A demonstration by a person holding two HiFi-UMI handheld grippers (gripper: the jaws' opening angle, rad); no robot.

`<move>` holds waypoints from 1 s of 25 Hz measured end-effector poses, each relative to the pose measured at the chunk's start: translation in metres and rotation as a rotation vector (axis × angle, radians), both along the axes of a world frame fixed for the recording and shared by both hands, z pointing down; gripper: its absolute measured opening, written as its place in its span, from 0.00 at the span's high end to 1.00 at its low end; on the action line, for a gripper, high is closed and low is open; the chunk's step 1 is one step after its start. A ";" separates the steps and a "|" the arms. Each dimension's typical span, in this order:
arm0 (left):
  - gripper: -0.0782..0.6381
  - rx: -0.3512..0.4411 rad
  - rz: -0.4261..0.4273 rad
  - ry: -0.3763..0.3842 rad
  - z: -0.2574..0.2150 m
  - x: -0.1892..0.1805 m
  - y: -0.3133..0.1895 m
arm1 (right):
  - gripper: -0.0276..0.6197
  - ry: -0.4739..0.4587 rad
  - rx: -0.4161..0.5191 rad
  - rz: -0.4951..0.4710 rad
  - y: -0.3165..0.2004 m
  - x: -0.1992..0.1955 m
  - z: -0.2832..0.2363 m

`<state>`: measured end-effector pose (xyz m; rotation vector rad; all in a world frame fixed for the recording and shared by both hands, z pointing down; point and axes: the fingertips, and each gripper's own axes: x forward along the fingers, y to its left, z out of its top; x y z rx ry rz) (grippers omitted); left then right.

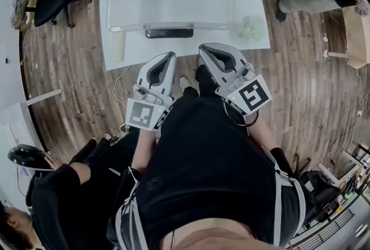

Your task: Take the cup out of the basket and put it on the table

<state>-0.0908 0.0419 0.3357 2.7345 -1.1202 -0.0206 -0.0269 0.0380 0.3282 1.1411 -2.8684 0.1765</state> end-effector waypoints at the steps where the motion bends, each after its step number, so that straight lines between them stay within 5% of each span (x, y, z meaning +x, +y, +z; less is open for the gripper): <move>1: 0.87 -0.001 0.000 -0.002 0.000 0.003 -0.004 | 0.93 -0.004 0.001 -0.002 -0.005 0.003 0.000; 25: 0.87 0.005 -0.066 -0.042 -0.009 0.093 -0.108 | 0.93 -0.066 0.010 -0.080 -0.115 0.088 0.003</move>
